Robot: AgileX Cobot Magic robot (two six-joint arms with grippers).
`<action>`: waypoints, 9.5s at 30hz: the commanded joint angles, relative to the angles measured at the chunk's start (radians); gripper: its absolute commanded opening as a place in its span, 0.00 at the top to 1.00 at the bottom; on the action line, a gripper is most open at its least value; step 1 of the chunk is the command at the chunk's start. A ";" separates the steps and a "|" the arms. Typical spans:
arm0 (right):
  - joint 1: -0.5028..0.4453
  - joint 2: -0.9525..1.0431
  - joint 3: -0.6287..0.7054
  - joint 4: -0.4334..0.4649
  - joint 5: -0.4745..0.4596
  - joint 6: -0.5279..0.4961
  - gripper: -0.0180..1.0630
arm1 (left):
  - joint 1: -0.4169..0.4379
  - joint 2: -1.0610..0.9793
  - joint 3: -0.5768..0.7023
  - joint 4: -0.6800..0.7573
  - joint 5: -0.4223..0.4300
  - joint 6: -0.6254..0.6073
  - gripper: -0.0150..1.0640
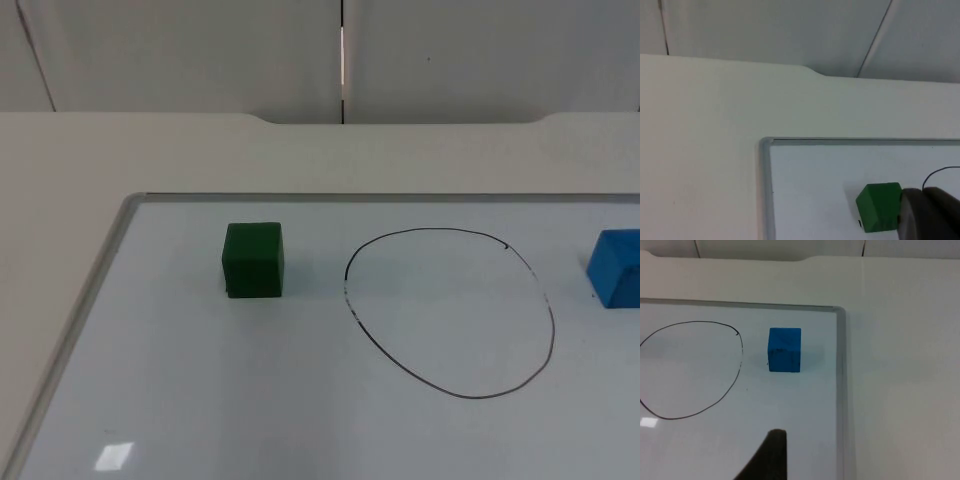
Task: Push the two cubes into the marked area.
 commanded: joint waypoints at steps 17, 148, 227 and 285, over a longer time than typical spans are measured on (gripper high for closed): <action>-0.005 -0.004 0.001 -0.006 -0.006 0.001 0.01 | -0.177 0.262 -0.058 -0.202 -0.064 0.186 0.97; -0.005 -0.004 0.001 -0.004 -0.006 -0.002 0.01 | -0.413 1.179 -0.364 -0.300 -0.340 0.185 0.97; -0.005 -0.004 0.001 -0.004 -0.006 -0.002 0.01 | -0.596 1.180 -0.364 -0.318 -0.454 0.186 0.97; -0.005 -0.004 0.001 -0.004 -0.006 -0.002 0.01 | -0.706 1.180 -0.406 -0.315 -0.469 0.188 0.97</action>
